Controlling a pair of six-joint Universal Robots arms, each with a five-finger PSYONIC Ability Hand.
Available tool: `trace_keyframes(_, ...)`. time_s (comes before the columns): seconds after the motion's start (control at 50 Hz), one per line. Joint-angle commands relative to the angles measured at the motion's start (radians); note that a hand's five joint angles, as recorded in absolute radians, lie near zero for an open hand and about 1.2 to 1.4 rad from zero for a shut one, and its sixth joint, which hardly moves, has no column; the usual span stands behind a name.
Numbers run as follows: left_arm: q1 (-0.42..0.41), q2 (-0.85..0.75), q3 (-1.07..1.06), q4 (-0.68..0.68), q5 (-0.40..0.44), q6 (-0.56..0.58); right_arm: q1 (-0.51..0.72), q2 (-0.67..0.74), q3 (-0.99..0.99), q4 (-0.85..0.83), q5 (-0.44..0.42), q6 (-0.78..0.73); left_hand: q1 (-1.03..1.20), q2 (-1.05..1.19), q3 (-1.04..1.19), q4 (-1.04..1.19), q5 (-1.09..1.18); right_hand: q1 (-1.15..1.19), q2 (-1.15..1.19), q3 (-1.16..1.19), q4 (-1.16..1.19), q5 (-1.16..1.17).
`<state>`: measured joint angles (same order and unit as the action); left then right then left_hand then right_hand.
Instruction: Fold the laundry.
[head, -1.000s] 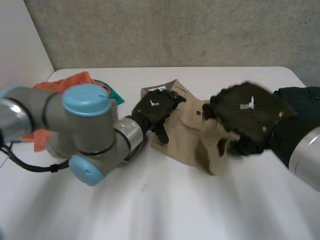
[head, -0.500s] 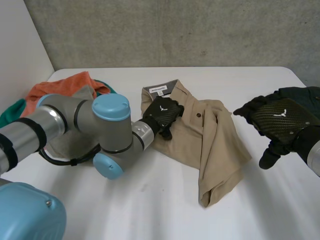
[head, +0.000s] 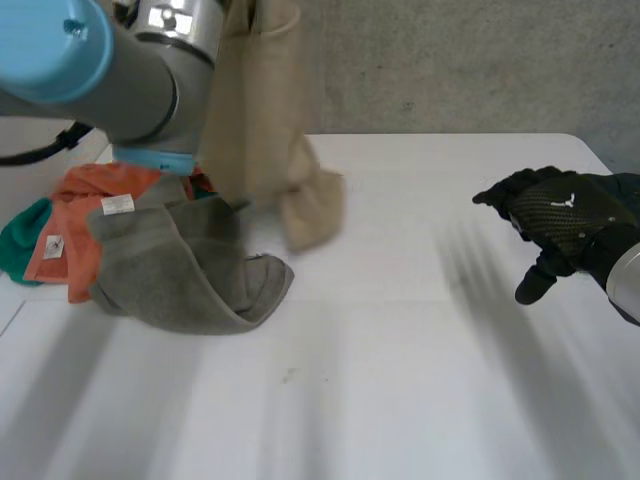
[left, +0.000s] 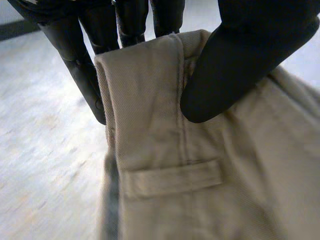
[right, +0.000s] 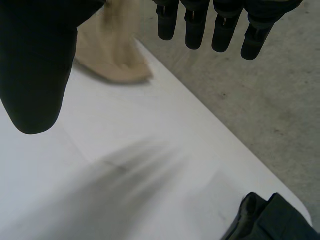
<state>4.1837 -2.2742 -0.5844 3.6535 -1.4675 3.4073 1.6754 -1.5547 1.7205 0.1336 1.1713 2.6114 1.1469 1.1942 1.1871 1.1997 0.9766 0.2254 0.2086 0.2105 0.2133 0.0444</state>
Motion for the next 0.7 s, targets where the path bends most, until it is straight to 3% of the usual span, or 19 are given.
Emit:
trace_keyframes(0.02, -0.117, -0.109, -0.003, -0.154, 0.243, -0.187, -0.028, 0.002, -0.001, -0.017, 0.010, 0.016, 0.249, 0.202, 0.209, 0.197, 0.245, -0.051, -0.034, -0.036, -0.039, -0.044)
trace_keyframes(0.1, -0.189, -0.143, -0.165, -0.196, 0.343, -0.217, -0.054, 0.004, 0.017, -0.026, 0.004, 0.019, 0.229, 0.182, 0.189, 0.177, 0.225, -0.051, -0.034, -0.036, -0.039, -0.044)
trace_keyframes(0.14, -0.215, -0.148, -0.237, -0.193, 0.374, -0.217, -0.063, 0.005, 0.028, -0.035, 0.001, 0.018, 0.095, 0.047, 0.054, 0.042, 0.090, -0.051, -0.034, -0.036, -0.039, -0.044)
trace_keyframes(0.22, -0.261, -0.140, -0.403, -0.171, 0.407, -0.198, -0.086, 0.021, 0.048, -0.063, -0.005, 0.015, -0.295, -0.343, -0.336, -0.348, -0.300, -0.051, -0.034, -0.036, -0.039, -0.044)
trace_keyframes(0.24, -0.275, -0.121, -0.457, -0.156, 0.411, -0.180, -0.092, 0.031, 0.050, -0.072, -0.007, 0.013, -0.555, -0.602, -0.595, -0.608, -0.559, -0.051, -0.034, -0.036, -0.039, -0.044)
trace_keyframes(0.3, -0.284, -0.055, -0.530, -0.118, 0.401, -0.139, -0.098, 0.051, 0.050, -0.080, -0.012, 0.009, -0.941, -0.988, -0.981, -0.993, -0.945, -0.051, -0.034, -0.036, -0.039, -0.044)
trace_keyframes(0.38, -0.266, 0.056, -0.603, -0.084, 0.334, -0.105, -0.089, 0.067, 0.041, -0.083, -0.016, 0.001, -0.972, -1.020, -1.013, -1.025, -0.977, -0.051, -0.034, -0.036, -0.039, -0.044)
trace_keyframes(0.48, -0.225, 0.214, -0.715, -0.118, 0.181, -0.092, -0.054, 0.068, 0.021, -0.074, -0.036, -0.028, -0.972, -1.020, -1.013, -1.025, -0.977, -0.051, -0.034, -0.036, -0.039, -0.044)
trace_keyframes(0.62, -0.171, 0.364, -0.883, -0.309, 0.027, -0.010, -0.010, 0.068, 0.008, 0.053, -0.091, -0.152, -0.881, -0.928, -0.921, -0.933, -0.885, -0.051, -0.034, -0.036, -0.039, -0.044)
trace_keyframes(0.7, -0.134, 0.371, -0.926, -0.403, 0.022, 0.065, -0.002, 0.090, 0.016, 0.223, -0.082, -0.249, -0.881, -0.928, -0.921, -0.933, -0.885, -0.031, -0.014, -0.016, -0.019, -0.024)
